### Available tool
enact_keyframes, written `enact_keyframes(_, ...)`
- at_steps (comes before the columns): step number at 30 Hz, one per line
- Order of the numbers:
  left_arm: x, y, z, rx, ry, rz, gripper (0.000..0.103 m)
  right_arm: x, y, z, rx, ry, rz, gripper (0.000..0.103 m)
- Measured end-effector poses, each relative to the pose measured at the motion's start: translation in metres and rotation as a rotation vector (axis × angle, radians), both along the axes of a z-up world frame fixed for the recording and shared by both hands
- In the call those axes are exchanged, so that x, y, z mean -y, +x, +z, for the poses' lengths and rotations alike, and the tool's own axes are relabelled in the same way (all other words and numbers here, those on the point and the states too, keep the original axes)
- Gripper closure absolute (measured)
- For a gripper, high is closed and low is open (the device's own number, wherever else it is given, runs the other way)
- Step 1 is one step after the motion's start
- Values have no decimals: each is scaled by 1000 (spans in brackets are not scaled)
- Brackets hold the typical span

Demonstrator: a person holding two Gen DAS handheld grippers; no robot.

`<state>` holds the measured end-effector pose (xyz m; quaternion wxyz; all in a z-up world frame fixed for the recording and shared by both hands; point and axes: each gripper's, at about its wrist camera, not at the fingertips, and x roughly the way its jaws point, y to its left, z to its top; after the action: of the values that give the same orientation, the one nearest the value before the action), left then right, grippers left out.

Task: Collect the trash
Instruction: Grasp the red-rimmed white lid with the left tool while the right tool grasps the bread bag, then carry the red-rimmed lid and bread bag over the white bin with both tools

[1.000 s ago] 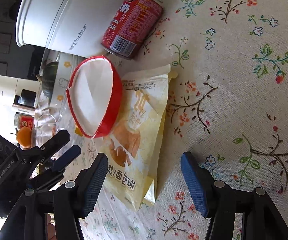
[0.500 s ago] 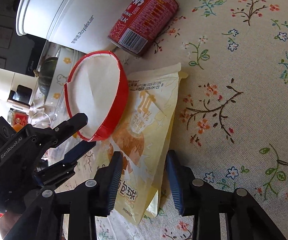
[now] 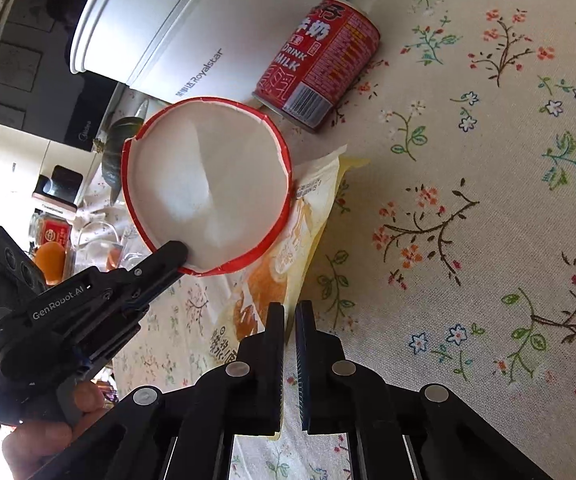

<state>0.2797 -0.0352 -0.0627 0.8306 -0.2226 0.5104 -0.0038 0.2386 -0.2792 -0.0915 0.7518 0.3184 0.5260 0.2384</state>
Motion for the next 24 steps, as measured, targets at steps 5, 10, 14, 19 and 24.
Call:
enact_keyframes(5,15,-6,11,17,152,-48,95,7,-4,-1,-14,-17,4,99)
enact_keyframes(10,26,-16,23,31,218,-79,96,21,-13,3,-9,-40,7,99)
enact_keyframes(14,31,-30,32,42,254,-105,96,26,-19,11,4,-58,11,99)
enact_keyframes(19,37,-56,46,70,283,-132,96,39,-29,16,4,-63,2,100)
enact_keyframes(24,43,-78,54,91,288,-149,96,51,-41,28,27,-78,-5,100)
